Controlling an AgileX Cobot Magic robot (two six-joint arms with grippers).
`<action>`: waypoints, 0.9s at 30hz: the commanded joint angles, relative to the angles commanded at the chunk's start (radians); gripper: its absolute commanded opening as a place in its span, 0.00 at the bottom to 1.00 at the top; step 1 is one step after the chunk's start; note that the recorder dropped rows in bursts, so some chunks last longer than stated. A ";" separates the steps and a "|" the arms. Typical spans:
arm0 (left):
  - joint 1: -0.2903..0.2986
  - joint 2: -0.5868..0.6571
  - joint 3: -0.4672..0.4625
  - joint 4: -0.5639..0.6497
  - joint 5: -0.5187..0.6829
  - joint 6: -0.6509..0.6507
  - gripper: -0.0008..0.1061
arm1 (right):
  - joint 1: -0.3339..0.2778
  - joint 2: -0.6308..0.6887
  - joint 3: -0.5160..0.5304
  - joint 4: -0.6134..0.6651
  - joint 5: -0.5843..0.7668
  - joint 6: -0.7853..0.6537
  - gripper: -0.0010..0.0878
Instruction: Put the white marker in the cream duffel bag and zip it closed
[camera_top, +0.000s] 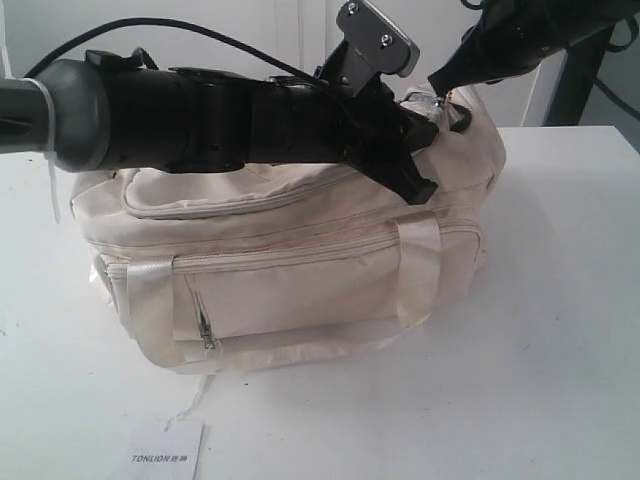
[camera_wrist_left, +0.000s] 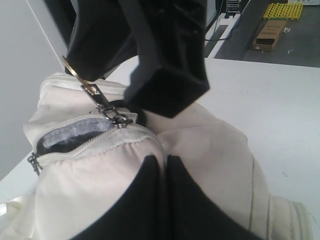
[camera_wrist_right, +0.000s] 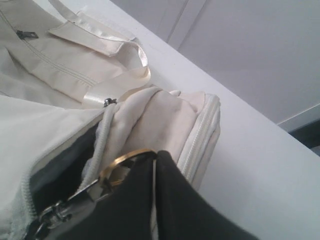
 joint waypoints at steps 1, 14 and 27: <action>0.000 -0.005 0.000 0.000 0.000 0.000 0.01 | 0.000 0.000 0.000 0.000 0.000 0.000 0.01; 0.000 -0.037 0.005 0.000 0.014 -0.132 0.01 | 0.000 0.000 0.000 0.039 0.144 0.002 0.01; 0.000 -0.054 0.034 0.024 0.149 -0.192 0.01 | 0.000 0.050 0.000 0.129 0.071 0.002 0.01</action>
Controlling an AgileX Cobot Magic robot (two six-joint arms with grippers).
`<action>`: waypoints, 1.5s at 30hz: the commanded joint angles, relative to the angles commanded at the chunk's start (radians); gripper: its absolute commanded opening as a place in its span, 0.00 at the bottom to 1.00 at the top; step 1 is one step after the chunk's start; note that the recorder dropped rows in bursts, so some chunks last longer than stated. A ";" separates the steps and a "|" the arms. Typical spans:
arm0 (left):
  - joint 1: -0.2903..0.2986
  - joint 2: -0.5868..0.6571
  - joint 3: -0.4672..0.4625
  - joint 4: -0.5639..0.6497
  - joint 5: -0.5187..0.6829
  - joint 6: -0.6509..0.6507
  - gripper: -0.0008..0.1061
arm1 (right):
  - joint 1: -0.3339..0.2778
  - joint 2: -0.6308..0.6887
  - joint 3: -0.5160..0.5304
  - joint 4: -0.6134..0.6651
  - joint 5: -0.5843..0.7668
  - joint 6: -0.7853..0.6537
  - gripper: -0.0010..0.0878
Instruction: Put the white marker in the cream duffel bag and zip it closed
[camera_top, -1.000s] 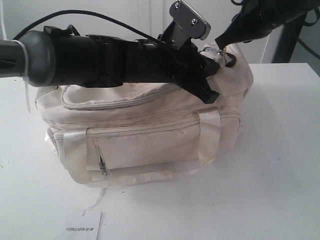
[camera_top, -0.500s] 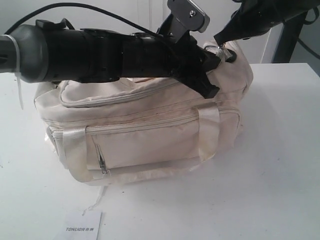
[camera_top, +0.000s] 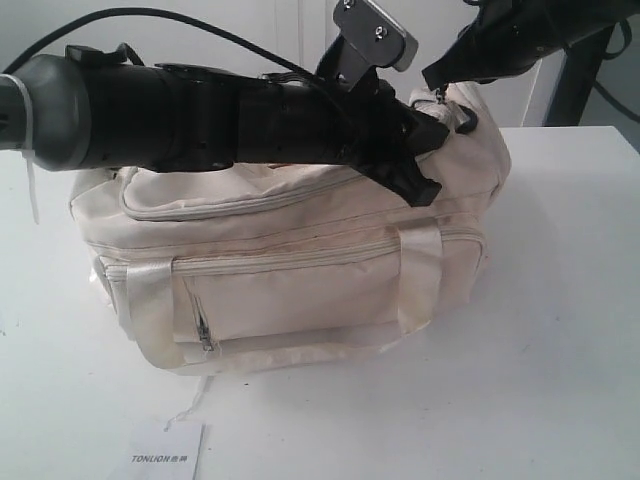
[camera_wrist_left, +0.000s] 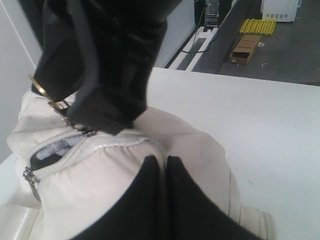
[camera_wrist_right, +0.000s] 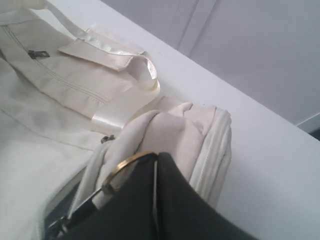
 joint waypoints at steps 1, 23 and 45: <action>0.000 -0.003 0.000 0.007 0.003 -0.006 0.01 | 0.000 0.006 0.000 0.003 -0.009 0.000 0.01; 0.000 -0.012 0.000 0.129 0.000 -0.119 0.01 | 0.000 0.084 -0.023 0.046 -0.180 0.000 0.01; 0.000 -0.012 0.000 0.129 0.004 -0.140 0.01 | 0.000 0.159 -0.023 0.078 -0.335 0.002 0.01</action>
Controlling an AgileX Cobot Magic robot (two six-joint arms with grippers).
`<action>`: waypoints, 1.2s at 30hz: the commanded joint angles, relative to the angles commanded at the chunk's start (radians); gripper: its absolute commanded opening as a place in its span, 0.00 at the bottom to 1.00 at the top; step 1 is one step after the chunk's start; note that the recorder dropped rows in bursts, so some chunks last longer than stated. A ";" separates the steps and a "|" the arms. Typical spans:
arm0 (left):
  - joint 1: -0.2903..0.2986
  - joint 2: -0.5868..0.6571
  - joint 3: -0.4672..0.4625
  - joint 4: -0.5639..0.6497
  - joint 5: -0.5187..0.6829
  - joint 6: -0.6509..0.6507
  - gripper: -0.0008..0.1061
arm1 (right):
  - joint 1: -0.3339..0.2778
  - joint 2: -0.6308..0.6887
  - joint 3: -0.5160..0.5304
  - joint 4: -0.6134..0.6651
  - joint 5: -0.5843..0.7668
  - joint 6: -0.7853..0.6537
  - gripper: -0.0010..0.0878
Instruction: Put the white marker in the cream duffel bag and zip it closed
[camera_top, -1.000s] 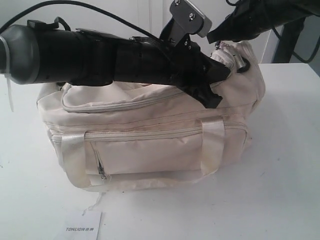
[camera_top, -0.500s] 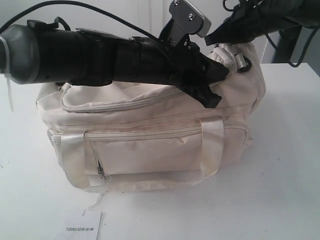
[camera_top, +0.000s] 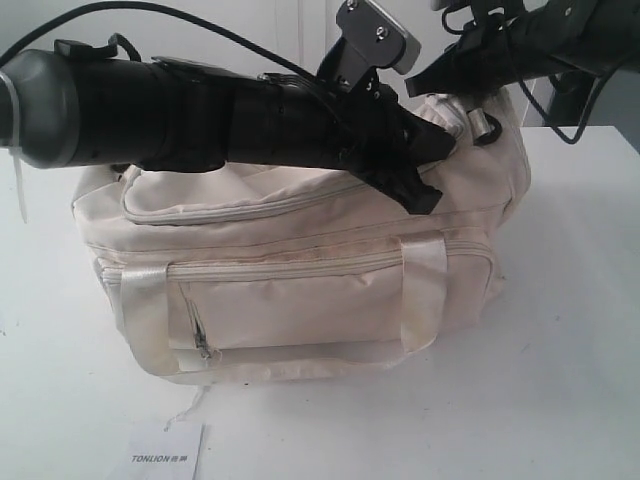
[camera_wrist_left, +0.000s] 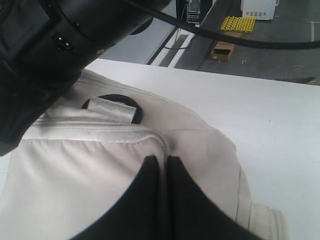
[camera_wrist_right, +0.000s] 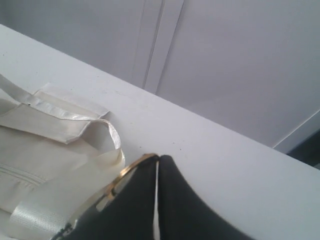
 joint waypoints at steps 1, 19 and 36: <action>0.000 0.000 0.000 0.000 0.000 -0.001 0.01 | 0.000 0.000 0.000 0.000 -0.002 0.000 0.01; 0.000 0.000 0.000 0.000 -0.014 -0.008 0.55 | 0.000 -0.047 0.000 0.000 0.037 0.000 0.73; 0.000 -0.135 0.000 0.004 -0.182 -0.106 0.78 | 0.000 -0.214 0.000 -0.003 0.417 0.094 0.73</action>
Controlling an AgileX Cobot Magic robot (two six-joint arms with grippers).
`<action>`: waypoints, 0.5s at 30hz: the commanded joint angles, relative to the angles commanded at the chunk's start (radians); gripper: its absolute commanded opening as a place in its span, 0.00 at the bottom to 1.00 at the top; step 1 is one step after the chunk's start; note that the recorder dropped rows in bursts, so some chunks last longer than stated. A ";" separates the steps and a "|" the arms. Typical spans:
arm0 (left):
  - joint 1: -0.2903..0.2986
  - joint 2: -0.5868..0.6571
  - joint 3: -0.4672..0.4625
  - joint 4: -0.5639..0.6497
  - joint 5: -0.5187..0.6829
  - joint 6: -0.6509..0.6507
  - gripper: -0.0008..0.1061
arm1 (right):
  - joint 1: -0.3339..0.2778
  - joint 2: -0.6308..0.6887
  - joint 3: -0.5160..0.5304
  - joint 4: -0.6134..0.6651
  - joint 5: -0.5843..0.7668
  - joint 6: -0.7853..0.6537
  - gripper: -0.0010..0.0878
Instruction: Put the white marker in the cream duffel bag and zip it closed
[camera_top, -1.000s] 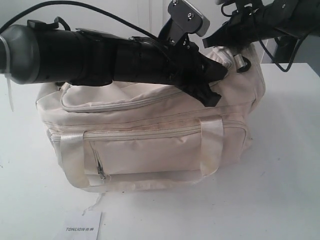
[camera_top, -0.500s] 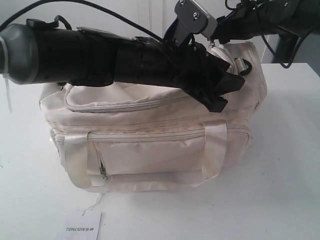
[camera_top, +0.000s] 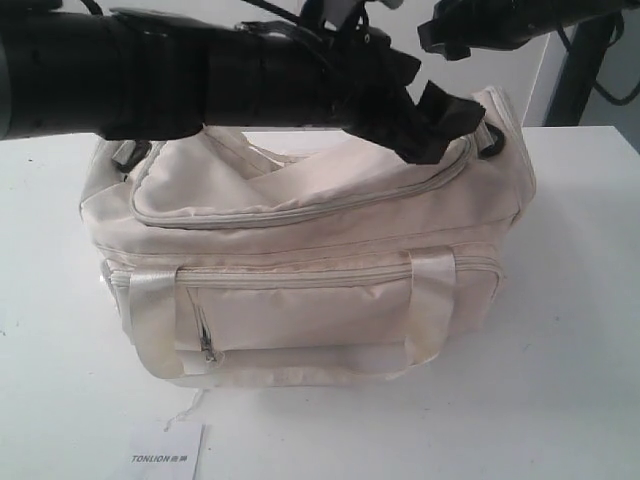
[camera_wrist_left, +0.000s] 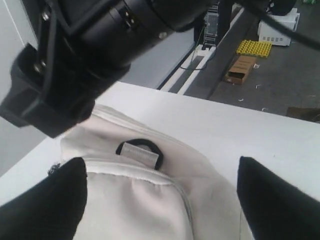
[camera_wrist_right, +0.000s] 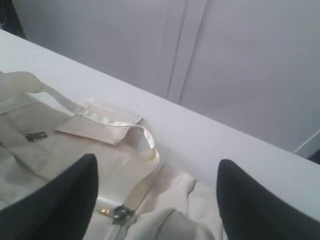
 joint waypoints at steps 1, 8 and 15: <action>0.000 -0.010 0.000 0.013 -0.004 0.000 0.76 | 0.000 -0.010 0.000 -0.002 0.029 0.000 0.73; 0.000 -0.065 0.000 0.161 -0.059 0.000 0.39 | 0.000 -0.047 0.000 -0.108 0.222 0.011 0.58; 0.002 -0.128 0.071 0.183 -0.133 0.000 0.01 | 0.000 -0.049 0.000 -0.172 0.386 0.023 0.01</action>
